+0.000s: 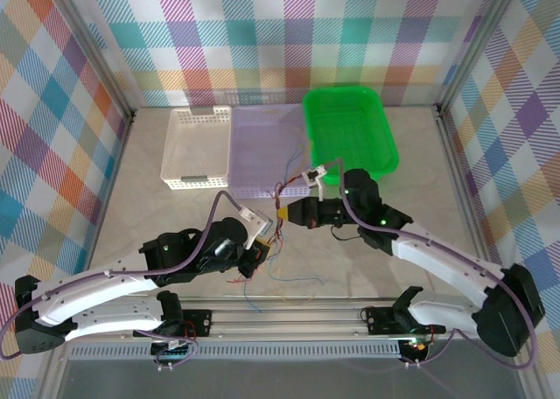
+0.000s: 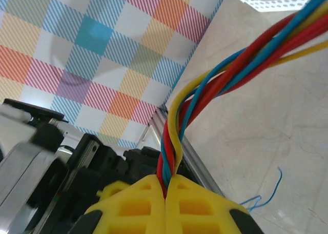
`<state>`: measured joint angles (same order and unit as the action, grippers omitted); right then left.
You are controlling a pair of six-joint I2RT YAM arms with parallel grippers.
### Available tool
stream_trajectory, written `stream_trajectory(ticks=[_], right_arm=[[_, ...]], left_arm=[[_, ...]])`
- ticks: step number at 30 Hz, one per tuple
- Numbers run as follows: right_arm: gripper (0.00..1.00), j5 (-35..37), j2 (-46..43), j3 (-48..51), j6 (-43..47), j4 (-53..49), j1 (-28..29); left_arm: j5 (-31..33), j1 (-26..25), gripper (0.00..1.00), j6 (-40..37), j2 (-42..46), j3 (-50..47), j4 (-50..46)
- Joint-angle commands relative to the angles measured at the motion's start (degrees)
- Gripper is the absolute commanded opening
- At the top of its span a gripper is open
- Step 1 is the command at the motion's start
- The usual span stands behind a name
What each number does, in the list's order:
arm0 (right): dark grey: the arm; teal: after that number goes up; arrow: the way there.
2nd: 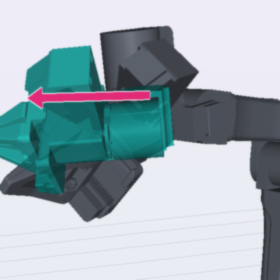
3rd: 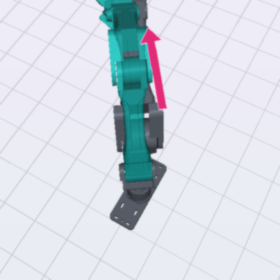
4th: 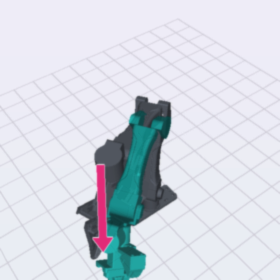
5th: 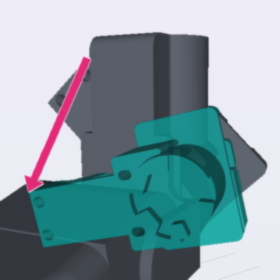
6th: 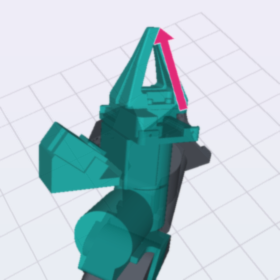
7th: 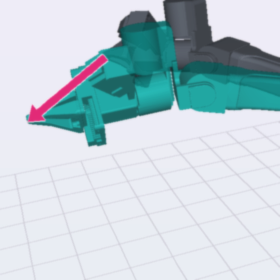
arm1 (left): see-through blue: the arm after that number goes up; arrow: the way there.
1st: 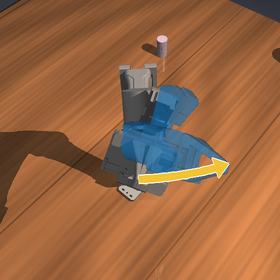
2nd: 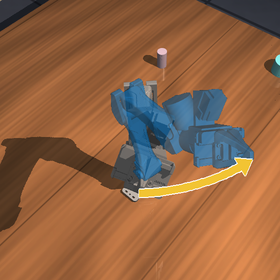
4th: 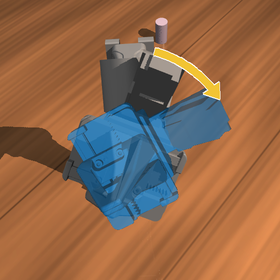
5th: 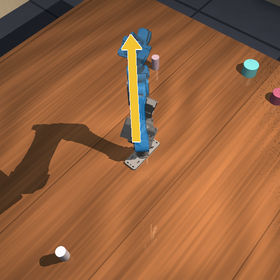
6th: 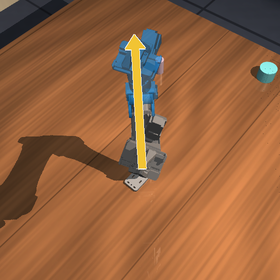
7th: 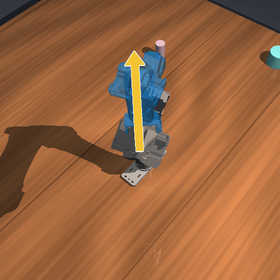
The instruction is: Untangle the cables
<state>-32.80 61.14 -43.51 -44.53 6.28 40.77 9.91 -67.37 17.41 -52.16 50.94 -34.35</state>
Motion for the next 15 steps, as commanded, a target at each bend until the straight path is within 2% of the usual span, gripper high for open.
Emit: stream_trajectory(ticks=[1, 5, 6, 8, 10, 12, 15], right_arm=[[0.0, 3.65, -4.48, -0.36, 2.66, -1.24, -4.02], [0.0, 3.84, -8.06, 0.43, 3.18, -2.16, -6.01], [0.0, 3.73, -8.84, 0.6, 3.46, -2.24, -6.23], [0.0, 3.65, -9.87, 0.87, 3.98, -1.95, -6.27], [0.0, 3.1, -10.06, 0.87, 4.33, -1.79, -6.25], [0.0, 1.87, -9.59, 0.7, 4.7, -1.45, -6.28], [0.0, 0.84, -9.54, 0.6, 5.14, -1.32, -6.23]], left_arm=[[3.83, -0.54, 0.0, -0.43, 0.21, -0.02, -7.41], [5.67, -0.37, 0.0, 0.9, 1.93, -0.82, -5.57], [6.21, -0.3, 0.03, 1.23, 2.53, -1.05, -5.02], [5.68, 0.06, 0.14, 1.57, 3.41, -1.66, -3.58], [3.82, 0.38, 0.32, 2.02, 3.99, -2.03, -0.81], [1.13, 0.57, 0.39, 2.02, 3.93, -1.84, 2.05], [-1.23, 0.65, 0.61, 1.32, 2.97, -0.19, 4.57]])
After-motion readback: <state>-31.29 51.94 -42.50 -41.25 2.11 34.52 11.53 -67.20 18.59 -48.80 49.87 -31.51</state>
